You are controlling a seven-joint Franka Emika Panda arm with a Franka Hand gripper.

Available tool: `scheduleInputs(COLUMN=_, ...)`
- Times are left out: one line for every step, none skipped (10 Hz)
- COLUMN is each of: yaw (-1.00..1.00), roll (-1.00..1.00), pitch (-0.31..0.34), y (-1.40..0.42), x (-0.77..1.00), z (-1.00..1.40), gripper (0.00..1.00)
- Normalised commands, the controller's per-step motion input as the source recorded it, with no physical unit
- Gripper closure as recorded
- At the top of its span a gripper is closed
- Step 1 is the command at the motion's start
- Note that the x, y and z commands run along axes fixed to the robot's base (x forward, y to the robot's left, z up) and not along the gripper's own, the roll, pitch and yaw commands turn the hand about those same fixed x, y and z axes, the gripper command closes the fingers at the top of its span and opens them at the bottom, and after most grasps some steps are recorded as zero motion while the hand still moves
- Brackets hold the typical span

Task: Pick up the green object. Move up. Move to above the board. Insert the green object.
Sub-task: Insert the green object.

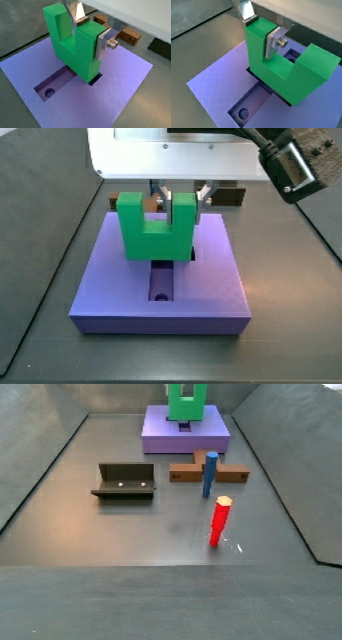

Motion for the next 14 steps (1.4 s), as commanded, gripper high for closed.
scheduleInputs(yaw=0.0, roll=0.07, pitch=0.0, y=0.02, x=0.0, z=-0.29, gripper=1.0)
scheduleInputs(yaw=-0.01, roll=0.14, pitch=0.0, y=0.09, x=0.0, z=-0.21, gripper=1.0)
scheduleInputs(yaw=-0.03, roll=0.15, pitch=0.0, y=0.0, x=0.14, z=-0.15, gripper=1.0)
scheduleInputs(yaw=-0.05, roll=0.18, pitch=0.019, y=0.0, x=0.33, z=-0.1, gripper=1.0)
scheduleInputs(yaw=-0.07, roll=0.11, pitch=0.0, y=0.0, x=0.15, z=-0.23, gripper=1.0)
scheduleInputs(yaw=-0.06, roll=0.09, pitch=0.0, y=-0.01, x=0.16, z=-0.21, gripper=1.0)
scheduleInputs(yaw=-0.06, roll=0.02, pitch=0.0, y=-0.04, x=0.11, z=-0.31, gripper=1.0)
scheduleInputs(yaw=-0.01, roll=0.0, pitch=0.0, y=0.0, x=0.0, z=-0.41, gripper=1.0)
scheduleInputs(yaw=0.01, roll=0.0, pitch=-0.07, y=0.0, x=-0.11, z=-0.6, gripper=1.0)
scheduleInputs(yaw=0.08, roll=0.0, pitch=-0.123, y=0.0, x=-0.12, z=-0.77, gripper=1.0)
scheduleInputs(yaw=0.1, roll=0.05, pitch=-0.154, y=0.0, x=-0.18, z=-0.77, gripper=1.0)
scheduleInputs(yaw=0.0, roll=0.04, pitch=0.0, y=-0.03, x=0.0, z=-0.29, gripper=1.0)
scheduleInputs(yaw=0.0, roll=0.0, pitch=-0.011, y=0.0, x=0.0, z=0.0, gripper=1.0)
scheduleInputs(yaw=0.0, roll=0.0, pitch=0.0, y=0.0, x=0.0, z=0.0, gripper=1.0)
